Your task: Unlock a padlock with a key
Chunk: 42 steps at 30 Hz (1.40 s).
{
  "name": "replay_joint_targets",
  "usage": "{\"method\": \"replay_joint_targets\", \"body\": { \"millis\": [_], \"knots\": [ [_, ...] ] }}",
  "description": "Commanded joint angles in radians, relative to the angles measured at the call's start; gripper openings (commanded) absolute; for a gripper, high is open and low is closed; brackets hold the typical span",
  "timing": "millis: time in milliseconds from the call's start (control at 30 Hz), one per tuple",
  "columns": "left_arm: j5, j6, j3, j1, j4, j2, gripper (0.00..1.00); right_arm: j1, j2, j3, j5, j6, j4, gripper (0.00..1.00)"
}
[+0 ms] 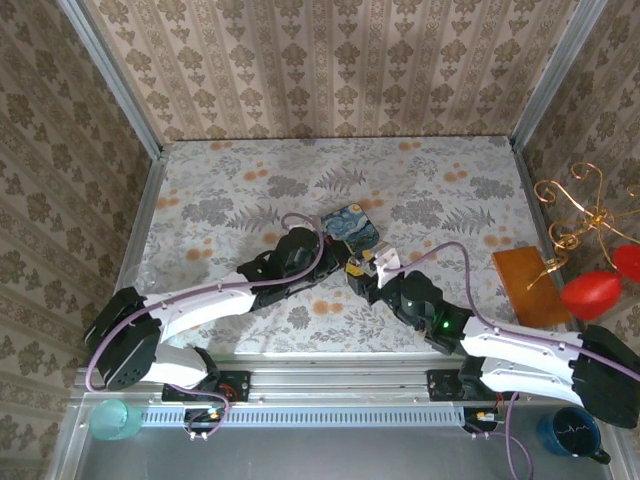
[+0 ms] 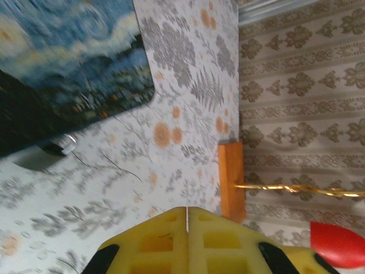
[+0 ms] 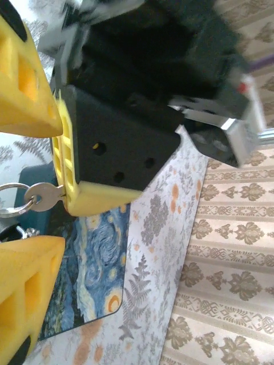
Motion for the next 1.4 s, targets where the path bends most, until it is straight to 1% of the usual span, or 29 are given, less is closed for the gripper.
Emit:
{"method": "replay_joint_targets", "body": {
  "millis": [0,33,100,167,233,267,333,433,500,633,733,867,967,1033,1100,1167,1233,1367],
  "knots": [
    [0.007,0.144,-0.033,0.057,0.043,-0.056,0.0,-0.045,-0.057,0.047,-0.079,0.184,-0.174,0.56],
    [0.009,0.173,-0.046,0.072,0.06,-0.066,0.0,-0.063,-0.071,0.056,-0.13,0.227,-0.196,0.59],
    [0.021,0.219,-0.08,0.096,0.123,-0.087,0.0,-0.092,-0.083,0.09,-0.182,0.338,-0.248,0.6],
    [0.033,0.264,-0.101,0.115,0.179,-0.111,0.0,-0.125,-0.073,0.146,-0.218,0.487,-0.334,0.57],
    [0.054,0.312,-0.105,0.129,0.202,-0.132,0.0,-0.17,-0.044,0.2,-0.278,0.691,-0.401,0.56],
    [0.061,0.328,-0.104,0.133,0.204,-0.141,0.0,-0.183,-0.029,0.205,-0.317,0.763,-0.378,0.56],
    [0.085,0.357,-0.107,0.143,0.226,-0.159,0.0,-0.198,0.013,0.197,-0.37,0.905,-0.272,0.58],
    [0.12,0.37,-0.129,0.152,0.294,-0.18,0.0,-0.203,0.07,0.173,-0.398,1.028,-0.095,0.58],
    [0.149,0.371,-0.133,0.154,0.318,-0.187,0.0,-0.205,0.098,0.188,-0.421,1.038,-0.039,0.59],
    [0.226,0.364,-0.135,0.156,0.372,-0.196,0.0,-0.213,0.129,0.247,-0.482,0.958,-0.043,0.6],
    [0.276,0.331,-0.163,0.162,0.452,-0.21,0.0,-0.234,0.139,0.241,-0.525,0.928,0.02,0.6],
    [0.275,0.331,-0.182,0.162,0.427,-0.255,0.0,-0.241,0.168,0.223,-0.583,0.915,0.125,0.6],
    [0.279,0.325,-0.192,0.162,0.426,-0.275,0.0,-0.248,0.223,0.239,-0.694,0.913,0.211,0.6],
    [0.293,0.325,-0.186,0.162,0.427,-0.279,0.0,-0.25,0.252,0.257,-0.754,0.909,0.23,0.6],
    [0.306,0.325,-0.18,0.162,0.426,-0.283,0.0,-0.249,0.261,0.259,-0.768,0.904,0.246,0.54],
    [0.305,0.327,-0.18,0.165,0.42,-0.289,0.0,-0.249,0.257,0.252,-0.762,0.9,0.263,0.53],
    [0.307,0.333,-0.176,0.165,0.403,-0.293,0.0,-0.249,0.247,0.255,-0.758,0.881,0.239,0.49],
    [0.308,0.33,-0.174,0.171,0.411,-0.295,0.0,-0.249,0.239,0.253,-0.763,0.867,0.218,0.47]
  ]
}}
